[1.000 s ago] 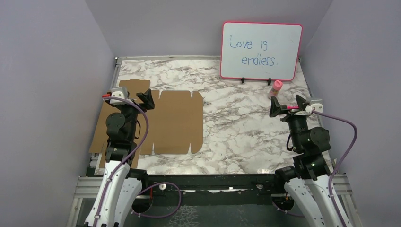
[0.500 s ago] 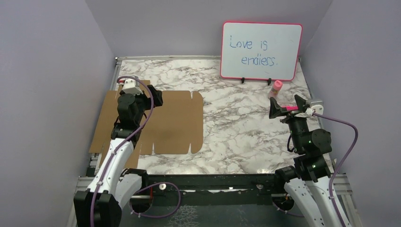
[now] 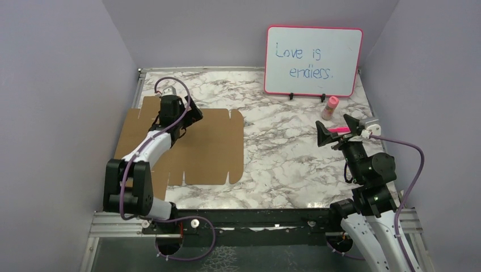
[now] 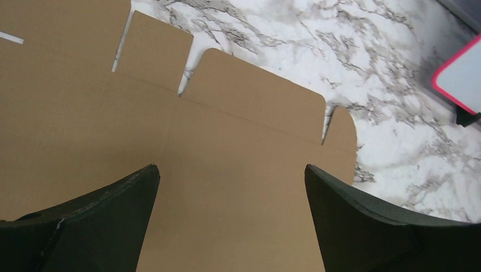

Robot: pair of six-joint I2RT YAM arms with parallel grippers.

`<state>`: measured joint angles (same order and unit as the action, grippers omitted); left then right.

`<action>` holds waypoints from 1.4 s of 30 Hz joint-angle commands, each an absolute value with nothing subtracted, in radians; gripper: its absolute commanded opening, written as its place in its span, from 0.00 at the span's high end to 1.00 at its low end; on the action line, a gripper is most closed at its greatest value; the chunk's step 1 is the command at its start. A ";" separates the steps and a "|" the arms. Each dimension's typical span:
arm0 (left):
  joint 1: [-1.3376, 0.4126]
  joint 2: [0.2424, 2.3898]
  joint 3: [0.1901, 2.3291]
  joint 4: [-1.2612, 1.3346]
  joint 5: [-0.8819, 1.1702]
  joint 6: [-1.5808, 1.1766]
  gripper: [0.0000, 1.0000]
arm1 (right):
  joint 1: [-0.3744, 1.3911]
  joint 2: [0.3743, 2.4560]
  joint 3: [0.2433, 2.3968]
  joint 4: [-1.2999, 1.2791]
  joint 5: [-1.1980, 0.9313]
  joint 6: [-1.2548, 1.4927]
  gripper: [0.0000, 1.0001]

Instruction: Fold the paper box

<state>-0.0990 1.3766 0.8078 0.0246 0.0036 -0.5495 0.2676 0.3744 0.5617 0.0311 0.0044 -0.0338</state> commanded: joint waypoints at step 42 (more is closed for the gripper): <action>-0.437 1.929 1.264 -0.143 0.211 -0.436 0.01 | 0.273 0.375 0.589 0.005 -0.079 -0.019 0.00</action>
